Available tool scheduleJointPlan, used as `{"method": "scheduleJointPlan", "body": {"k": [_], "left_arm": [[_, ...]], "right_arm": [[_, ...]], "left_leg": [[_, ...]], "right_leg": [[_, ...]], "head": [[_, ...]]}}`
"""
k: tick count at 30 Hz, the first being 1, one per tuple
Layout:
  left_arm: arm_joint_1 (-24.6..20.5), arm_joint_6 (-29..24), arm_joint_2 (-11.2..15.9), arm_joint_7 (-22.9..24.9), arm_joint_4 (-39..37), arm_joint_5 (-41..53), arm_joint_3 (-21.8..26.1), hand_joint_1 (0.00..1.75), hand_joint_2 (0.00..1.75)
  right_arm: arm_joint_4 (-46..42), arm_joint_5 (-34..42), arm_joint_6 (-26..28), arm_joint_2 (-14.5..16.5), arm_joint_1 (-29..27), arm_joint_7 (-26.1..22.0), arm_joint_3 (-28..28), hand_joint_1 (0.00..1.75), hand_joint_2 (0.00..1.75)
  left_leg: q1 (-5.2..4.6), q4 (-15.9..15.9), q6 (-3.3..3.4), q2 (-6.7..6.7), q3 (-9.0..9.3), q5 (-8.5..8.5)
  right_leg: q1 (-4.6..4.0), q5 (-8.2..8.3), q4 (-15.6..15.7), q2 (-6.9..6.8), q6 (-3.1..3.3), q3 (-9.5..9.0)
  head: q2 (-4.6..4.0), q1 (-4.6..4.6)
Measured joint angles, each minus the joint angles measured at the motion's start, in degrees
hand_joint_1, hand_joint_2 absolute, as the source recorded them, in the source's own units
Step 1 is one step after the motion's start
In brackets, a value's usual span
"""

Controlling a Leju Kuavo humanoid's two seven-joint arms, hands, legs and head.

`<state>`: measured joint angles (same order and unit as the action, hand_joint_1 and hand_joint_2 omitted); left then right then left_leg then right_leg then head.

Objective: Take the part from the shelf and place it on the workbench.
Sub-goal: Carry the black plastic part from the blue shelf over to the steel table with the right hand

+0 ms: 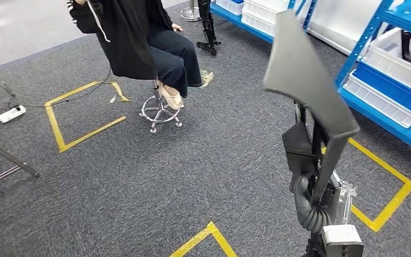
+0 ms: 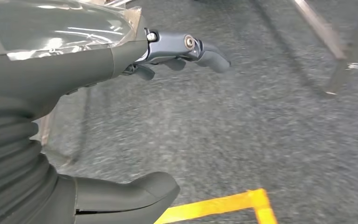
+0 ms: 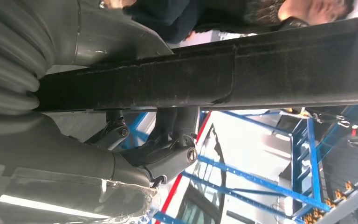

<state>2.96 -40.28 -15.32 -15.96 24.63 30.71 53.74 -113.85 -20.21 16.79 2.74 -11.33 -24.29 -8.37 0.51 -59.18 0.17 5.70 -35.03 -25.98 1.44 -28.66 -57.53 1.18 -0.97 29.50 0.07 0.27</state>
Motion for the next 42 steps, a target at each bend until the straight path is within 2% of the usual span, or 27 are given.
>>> {"method": "scheduleJointPlan", "body": {"k": [2,4,5,6,7,9,11,13,14,16,18,20,21,22,24,26,28,29,30,31,33,35,36,37,39,40,42], "left_arm": [[-0.07,-0.01,-0.83,0.48,0.79,1.78,1.71,0.00,1.75],[-0.19,0.01,-1.44,0.53,1.23,3.32,3.24,0.00,1.75],[-0.21,0.01,-1.64,0.51,1.34,3.88,3.92,0.00,1.75],[-0.19,0.01,-1.82,0.51,1.44,4.27,4.55,0.00,1.75],[-0.15,0.01,-1.95,0.51,1.56,4.53,5.13,0.00,1.75],[-0.17,0.01,-2.19,0.55,1.88,4.93,6.05,0.00,1.75],[-0.25,0.02,-2.55,0.72,2.29,5.55,6.77,0.00,1.75],[-0.26,0.01,-3.05,1.04,2.78,6.26,7.67,0.00,1.75],[-0.23,0.00,-3.34,1.17,2.99,6.51,8.16,0.00,1.75],[-0.18,0.01,-3.77,1.10,3.41,6.87,8.87,0.00,1.75],[-0.16,0.02,-4.07,0.69,3.73,7.13,9.24,0.00,1.75],[-0.14,0.03,-4.24,0.39,3.86,7.19,9.46,0.00,1.75],[-0.13,0.04,-4.29,0.36,3.91,7.19,9.56,0.00,1.75],[-0.11,0.05,-4.33,0.36,3.95,7.19,9.65,0.00,1.75],[-0.06,0.45,-4.46,0.16,4.05,7.35,9.79,0.00,1.75],[0.01,1.69,-4.62,-0.66,4.22,7.94,9.82,0.00,1.75],[0.12,3.35,-4.58,-2.00,4.35,8.92,9.82,0.00,1.75],[0.17,4.11,-4.43,-2.72,4.32,9.49,9.81,0.00,1.75],[0.13,4.73,-4.23,-3.49,4.19,10.14,9.80,0.00,1.75],[-0.03,5.16,-3.94,-4.21,3.93,10.84,9.78,0.00,1.75],[-0.52,5.51,-3.27,-5.54,2.99,12.27,9.68,0.00,1.75],[-0.86,5.52,-2.58,-6.83,1.70,13.76,9.35,0.00,1.75],[-0.94,5.50,-2.26,-7.51,1.00,14.48,9.10,0.00,1.75],[-0.98,5.49,-1.93,-8.21,0.27,15.12,8.86,0.00,1.75],[-1.15,5.48,-1.29,-9.38,-1.04,16.01,8.41,0.00,1.75],[-1.34,5.47,-1.04,-9.74,-1.60,16.27,8.18,0.00,1.75],[-1.75,5.44,-0.67,-10.02,-2.52,16.54,7.79,0.00,1.75]], "right_arm": [[0.41,0.27,-0.37,0.10,0.32,0.04,-0.44,1.75,1.75],[1.02,0.62,-0.40,0.08,0.60,0.01,-0.96,1.75,1.75],[1.32,0.77,-0.32,0.06,0.79,0.00,-1.20,1.75,1.75],[1.58,0.89,-0.21,0.03,1.00,-0.02,-1.41,1.75,1.75],[1.79,0.99,-0.10,0.02,1.20,-0.03,-1.59,1.75,1.75],[2.08,1.26,0.10,-0.03,1.54,-0.07,-1.86,1.75,1.75],[2.27,1.68,0.24,-0.09,1.82,-0.17,-2.08,1.75,1.75],[2.55,2.17,0.32,-0.17,2.17,-0.25,-2.31,1.75,1.75],[2.69,2.37,0.38,-0.21,2.36,-0.26,-2.40,1.75,1.75],[2.88,2.59,0.57,-0.31,2.50,-0.31,-2.51,1.75,1.75],[2.95,2.64,0.80,-0.46,2.28,-0.34,-2.51,1.75,1.75],[2.97,2.65,0.96,-0.71,1.96,-0.34,-2.50,1.75,1.75],[2.99,2.67,1.04,-0.80,1.87,-0.34,-2.50,1.75,1.75],[3.00,2.69,1.11,-0.88,1.85,-0.34,-2.49,1.75,1.75],[3.00,2.70,1.38,-0.94,1.81,-0.36,-2.49,1.75,1.75],[2.76,2.64,2.16,-1.03,1.34,-0.45,-2.40,1.75,1.75],[1.87,2.46,3.72,-1.19,0.08,-0.68,-2.04,1.75,1.75],[1.13,2.34,4.66,-1.26,-0.80,-0.85,-1.72,1.75,1.75],[0.24,2.25,5.58,-1.29,-1.85,-1.04,-1.30,1.75,1.75],[-0.74,2.13,6.36,-1.30,-3.07,-1.23,-0.84,1.75,1.75],[-2.83,1.71,7.38,-1.28,-5.62,-1.60,0.43,1.75,1.75],[-4.74,1.11,7.94,-1.24,-7.93,-1.91,1.64,1.75,1.75],[-5.55,0.90,8.24,-1.22,-9.04,-2.09,2.10,1.75,1.75],[-6.34,0.84,8.56,-1.21,-10.15,-2.30,2.56,1.75,1.75],[-7.73,1.12,9.24,-1.24,-12.19,-2.77,3.40,1.75,1.75],[-8.34,1.30,9.48,-1.26,-13.03,-2.96,3.78,1.75,1.75],[-9.30,1.49,9.69,-1.31,-14.15,-3.22,4.34,1.75,1.75]], "left_leg": [[-0.04,-6.10,-0.30,-3.63,-3.02,-3.54],[0.10,-13.42,-0.59,-5.03,-6.68,-6.65],[0.15,-14.97,-0.67,-5.27,-7.44,-6.83],[0.19,-14.18,-0.69,-5.53,-6.98,-5.92],[0.22,-11.07,-0.64,-6.08,-5.25,-4.20],[0.17,-3.04,-0.35,-8.85,-0.78,-1.09],[-0.16,0.62,0.22,-10.42,1.23,-0.20],[-0.48,0.78,1.00,-9.06,1.16,-0.11],[-0.48,1.02,1.43,-8.31,1.24,0.08],[-0.25,1.49,2.31,-6.86,1.46,0.59],[-0.24,1.56,2.78,-5.29,1.28,0.84],[-0.44,1.54,2.94,-3.30,1.12,0.93],[-0.51,1.52,2.97,-2.31,1.11,0.96],[-0.55,1.50,2.97,-1.38,1.18,0.99],[-0.60,1.38,2.82,0.29,1.28,1.04],[-0.68,1.29,2.39,1.62,1.17,1.10],[-0.65,1.38,1.72,2.74,0.86,1.24],[-0.62,1.20,1.46,2.46,0.58,1.13],[-0.68,0.41,1.18,1.13,0.09,0.50],[-0.70,-1.42,0.88,-0.74,-0.84,-0.79],[-0.46,-8.06,0.22,-4.40,-3.90,-4.72],[0.05,-14.13,-0.38,-5.30,-6.80,-7.04],[0.27,-14.51,-0.59,-5.52,-6.94,-6.67],[0.47,-12.52,-0.73,-5.90,-5.80,-5.33],[0.59,-4.81,-0.71,-8.05,-1.30,-2.13],[0.47,-1.65,-0.42,-9.03,0.52,-1.19],[-0.07,0.67,0.43,-9.58,1.72,-0.96]], "right_leg": [[-0.03,0.09,0.09,-1.47,0.44,0.06],[-0.29,-0.01,0.06,-3.21,0.59,0.18],[-0.35,-0.06,0.06,-4.07,0.64,0.22],[-0.37,-0.11,0.05,-4.88,0.67,0.18],[-0.37,-0.19,0.05,-5.63,0.66,0.09],[-0.67,-0.52,0.03,-6.96,0.37,-0.18],[-1.11,-0.90,0.08,-8.03,-0.25,-0.49],[-1.28,-1.10,0.32,-9.26,-0.91,-1.01],[-1.19,-1.35,0.17,-9.11,-1.22,-1.17],[-0.99,-3.21,-2.92,-6.22,-1.28,0.11],[-0.78,-6.44,-10.46,-2.54,-0.78,3.79],[-0.81,-7.96,-16.27,-1.49,-0.89,7.05],[-0.83,-7.33,-16.08,-1.32,-1.23,7.28],[-0.83,-5.81,-13.42,-1.04,-1.66,6.31],[-0.87,-2.10,-5.05,0.97,-2.12,2.75],[-1.05,-0.16,-0.26,2.47,-1.53,0.77],[-1.21,0.15,0.28,1.67,-0.54,0.46],[-1.09,0.28,0.44,1.00,-0.15,0.23],[-0.93,0.43,0.61,0.29,0.27,0.00],[-0.76,0.52,0.78,-0.50,0.66,-0.20],[-0.84,0.41,0.83,-2.09,1.17,-0.29],[-0.96,0.26,0.81,-3.74,1.33,-0.29],[-0.96,0.17,0.81,-4.52,1.32,-0.30],[-0.92,0.02,0.80,-5.24,1.23,-0.36],[-0.96,-0.41,0.79,-6.48,0.75,-0.69],[-1.11,-0.69,0.76,-7.00,0.37,-0.86],[-1.36,-1.08,0.75,-7.97,-0.31,-1.29]], "head": [[0.00,-0.35],[0.00,-0.54],[0.00,-0.55],[0.00,-0.56],[0.00,-0.57],[0.00,-0.58],[0.00,-0.45],[0.00,-0.36],[0.00,-0.36],[0.00,-0.26],[0.00,-0.14],[0.00,-0.12],[0.00,-0.12],[0.00,-0.13],[0.00,-0.12],[0.00,-0.12],[0.00,-0.13],[0.00,-0.15],[0.00,-0.22],[0.00,-0.37],[0.00,-0.58],[0.00,-0.61],[0.00,-0.65],[0.00,-0.65],[0.00,-0.69],[0.00,-0.60],[0.00,-0.47]]}}
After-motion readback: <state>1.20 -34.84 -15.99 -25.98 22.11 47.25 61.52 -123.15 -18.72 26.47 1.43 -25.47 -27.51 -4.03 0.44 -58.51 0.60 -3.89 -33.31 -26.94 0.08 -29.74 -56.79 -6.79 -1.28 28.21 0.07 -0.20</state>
